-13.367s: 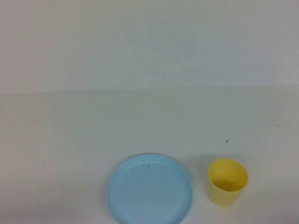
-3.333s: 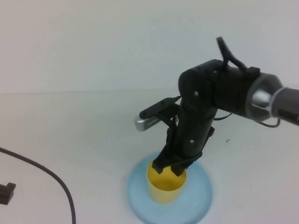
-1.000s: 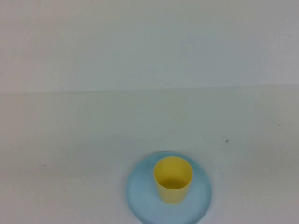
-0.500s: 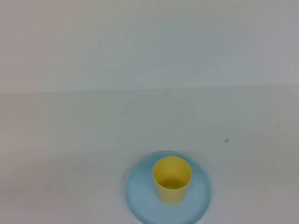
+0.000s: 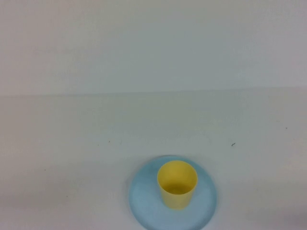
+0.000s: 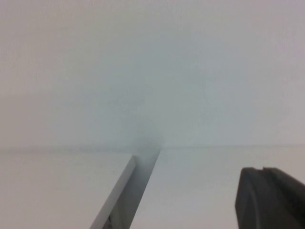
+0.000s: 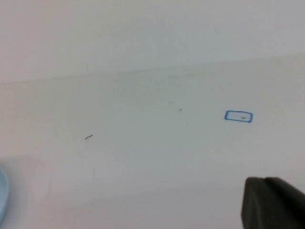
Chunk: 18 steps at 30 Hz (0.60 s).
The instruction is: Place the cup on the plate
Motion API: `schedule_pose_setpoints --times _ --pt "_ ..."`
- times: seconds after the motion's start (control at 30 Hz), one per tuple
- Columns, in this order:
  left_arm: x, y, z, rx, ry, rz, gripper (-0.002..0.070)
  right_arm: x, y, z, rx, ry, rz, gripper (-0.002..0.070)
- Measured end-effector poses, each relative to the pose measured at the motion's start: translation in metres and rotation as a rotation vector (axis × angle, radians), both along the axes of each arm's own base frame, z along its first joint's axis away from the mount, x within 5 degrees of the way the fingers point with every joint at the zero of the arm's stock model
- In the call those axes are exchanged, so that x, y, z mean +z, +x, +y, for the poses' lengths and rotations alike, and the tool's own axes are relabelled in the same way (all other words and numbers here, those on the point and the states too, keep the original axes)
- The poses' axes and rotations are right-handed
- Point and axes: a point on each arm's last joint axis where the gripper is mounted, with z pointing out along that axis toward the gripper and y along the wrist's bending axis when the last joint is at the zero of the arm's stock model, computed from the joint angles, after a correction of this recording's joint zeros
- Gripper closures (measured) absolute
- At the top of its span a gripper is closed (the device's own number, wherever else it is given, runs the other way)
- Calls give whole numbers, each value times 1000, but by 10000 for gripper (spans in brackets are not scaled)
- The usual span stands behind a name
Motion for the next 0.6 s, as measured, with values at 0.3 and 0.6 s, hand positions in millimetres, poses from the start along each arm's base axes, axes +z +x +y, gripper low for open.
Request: schedule_pose_setpoints --times 0.3,0.6 --pt "-29 -2 -13 -144 12 98 675 -18 -5 -5 -75 -78 45 675" --pt "-54 3 -23 -261 81 139 675 -26 -7 -6 -57 -133 108 675"
